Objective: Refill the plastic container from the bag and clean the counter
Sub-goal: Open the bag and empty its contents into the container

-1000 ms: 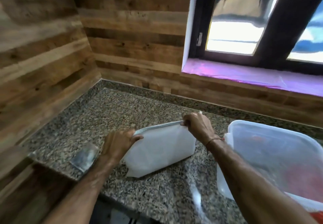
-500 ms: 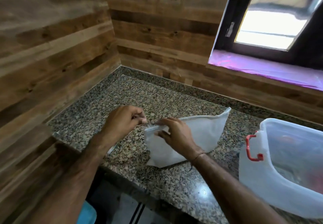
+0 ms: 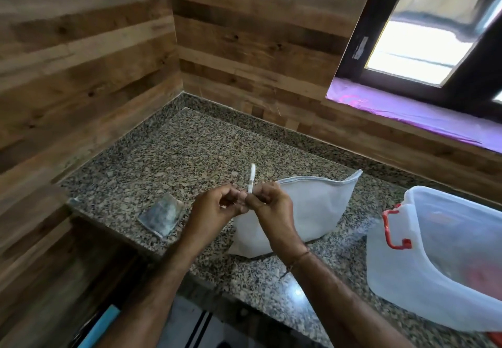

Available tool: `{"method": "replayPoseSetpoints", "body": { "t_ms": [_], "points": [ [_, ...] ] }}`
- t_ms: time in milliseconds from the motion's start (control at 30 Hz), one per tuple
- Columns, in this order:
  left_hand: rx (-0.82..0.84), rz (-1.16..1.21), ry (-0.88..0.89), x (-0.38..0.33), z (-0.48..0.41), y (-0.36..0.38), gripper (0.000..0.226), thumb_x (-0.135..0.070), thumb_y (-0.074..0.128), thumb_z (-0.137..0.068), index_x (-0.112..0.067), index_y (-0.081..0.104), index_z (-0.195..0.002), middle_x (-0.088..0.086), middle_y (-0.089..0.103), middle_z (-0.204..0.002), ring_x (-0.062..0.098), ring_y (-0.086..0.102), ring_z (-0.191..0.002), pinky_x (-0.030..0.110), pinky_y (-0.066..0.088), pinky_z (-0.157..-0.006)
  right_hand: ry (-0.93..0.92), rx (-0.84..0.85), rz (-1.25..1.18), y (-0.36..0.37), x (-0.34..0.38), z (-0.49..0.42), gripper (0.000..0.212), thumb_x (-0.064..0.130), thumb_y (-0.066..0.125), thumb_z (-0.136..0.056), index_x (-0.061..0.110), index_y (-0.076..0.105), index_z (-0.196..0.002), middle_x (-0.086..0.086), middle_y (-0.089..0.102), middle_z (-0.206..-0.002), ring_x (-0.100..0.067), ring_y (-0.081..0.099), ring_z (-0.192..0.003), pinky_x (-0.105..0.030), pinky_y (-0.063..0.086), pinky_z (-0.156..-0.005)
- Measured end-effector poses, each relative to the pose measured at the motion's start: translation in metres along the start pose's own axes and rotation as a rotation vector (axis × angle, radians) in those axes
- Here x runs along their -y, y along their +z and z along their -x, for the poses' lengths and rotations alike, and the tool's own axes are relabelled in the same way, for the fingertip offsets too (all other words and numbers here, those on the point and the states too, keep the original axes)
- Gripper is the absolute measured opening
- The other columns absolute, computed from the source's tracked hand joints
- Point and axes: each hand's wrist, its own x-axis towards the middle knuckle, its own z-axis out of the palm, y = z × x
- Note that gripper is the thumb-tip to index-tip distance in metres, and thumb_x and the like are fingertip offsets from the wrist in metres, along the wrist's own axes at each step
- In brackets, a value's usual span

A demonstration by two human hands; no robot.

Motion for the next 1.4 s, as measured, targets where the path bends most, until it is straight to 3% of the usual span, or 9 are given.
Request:
{"method": "replayPoseSetpoints", "body": {
  "t_ms": [100, 400, 667, 800, 933, 1033, 1133, 1267, 1400],
  "points": [
    [-0.105, -0.077, 0.075, -0.001, 0.000, 0.006, 0.025, -0.044, 0.074, -0.089, -0.023, 0.067, -0.077, -0.009, 0.068, -0.071, 0.007, 0.065, -0.068, 0.033, 0.053, -0.062, 0.020, 0.011, -0.076, -0.004, -0.001, 0.000, 0.024, 0.011, 0.079, -0.086, -0.004, 0.062, -0.081, -0.032, 0.064, -0.098, -0.030, 0.071, -0.080, -0.033, 0.061, -0.074],
    [-0.042, -0.211, 0.107, 0.007, 0.000, 0.000, 0.027, -0.027, 0.076, -0.087, -0.026, 0.055, -0.070, -0.010, 0.056, -0.063, 0.006, 0.054, -0.058, 0.025, 0.045, -0.056, 0.019, -0.291, 0.059, -0.077, -0.001, -0.018, 0.029, 0.022, 0.084, -0.081, -0.001, 0.068, -0.091, -0.002, 0.055, -0.118, -0.008, 0.064, -0.091, -0.028, 0.061, -0.086],
    [0.181, -0.698, 0.220, -0.058, -0.062, 0.052, 0.036, -0.058, 0.069, -0.087, -0.035, 0.066, -0.115, -0.014, 0.070, -0.103, 0.013, 0.068, -0.091, 0.028, 0.047, -0.070, -0.079, -0.276, 0.209, -0.081, -0.009, -0.029, 0.020, 0.021, 0.085, -0.081, 0.014, 0.067, -0.074, 0.001, 0.056, -0.108, -0.010, 0.064, -0.095, -0.018, 0.055, -0.078],
    [0.134, -0.825, 0.321, -0.070, -0.069, 0.075, 0.022, -0.045, 0.068, -0.094, -0.026, 0.063, -0.084, -0.007, 0.070, -0.085, 0.016, 0.068, -0.081, 0.028, 0.040, -0.064, -0.137, -0.326, 0.330, -0.112, -0.013, -0.039, 0.020, 0.023, 0.087, -0.078, 0.014, 0.070, -0.073, 0.004, 0.053, -0.109, -0.008, 0.060, -0.099, -0.014, 0.054, -0.076],
    [0.186, -0.859, 0.237, -0.063, -0.070, 0.072, 0.036, -0.044, 0.067, -0.093, -0.027, 0.048, -0.068, -0.009, 0.052, -0.063, 0.012, 0.055, -0.064, 0.029, 0.032, -0.055, -0.009, -0.562, 0.293, -0.173, -0.025, -0.057, 0.024, 0.034, 0.089, -0.074, 0.032, 0.066, -0.068, 0.005, 0.054, -0.117, -0.020, 0.067, -0.098, -0.041, 0.062, -0.083],
    [0.232, -0.902, 0.248, -0.080, -0.084, 0.097, 0.019, -0.049, 0.060, -0.094, -0.030, 0.054, -0.093, -0.009, 0.065, -0.092, 0.020, 0.065, -0.090, 0.032, 0.035, -0.067, -0.007, -0.561, 0.283, -0.189, -0.027, -0.064, 0.025, 0.029, 0.089, -0.075, 0.032, 0.065, -0.068, 0.003, 0.055, -0.118, -0.018, 0.068, -0.095, -0.042, 0.062, -0.083],
    [0.259, -0.943, 0.276, -0.101, -0.104, 0.146, 0.046, -0.061, 0.058, -0.094, -0.026, 0.056, -0.124, -0.004, 0.064, -0.117, 0.023, 0.065, -0.108, 0.033, 0.037, -0.074, -0.064, -0.469, 0.283, -0.180, -0.027, -0.069, 0.021, 0.020, 0.086, -0.080, 0.025, 0.067, -0.071, 0.002, 0.054, -0.116, -0.006, 0.065, -0.089, -0.024, 0.060, -0.076],
    [0.182, -1.000, 0.330, -0.106, -0.113, 0.170, 0.029, -0.051, 0.059, -0.098, -0.024, 0.070, -0.101, -0.004, 0.074, -0.099, 0.018, 0.071, -0.095, 0.030, 0.044, -0.072, -0.034, -0.602, 0.199, -0.198, -0.034, -0.081, 0.030, 0.020, 0.085, -0.080, 0.031, 0.061, -0.065, -0.001, 0.057, -0.111, -0.016, 0.065, -0.091, -0.021, 0.053, -0.079],
    [0.133, -0.910, 0.383, -0.093, -0.100, 0.161, 0.029, -0.050, 0.061, -0.097, -0.024, 0.067, -0.086, -0.006, 0.074, -0.085, 0.013, 0.070, -0.078, 0.027, 0.041, -0.063, 0.132, -0.779, 0.030, -0.233, -0.038, -0.099, 0.025, 0.029, 0.077, -0.079, 0.024, 0.058, -0.063, 0.003, 0.067, -0.073, -0.024, 0.064, -0.073, -0.046, 0.058, -0.076]
  ]
}}
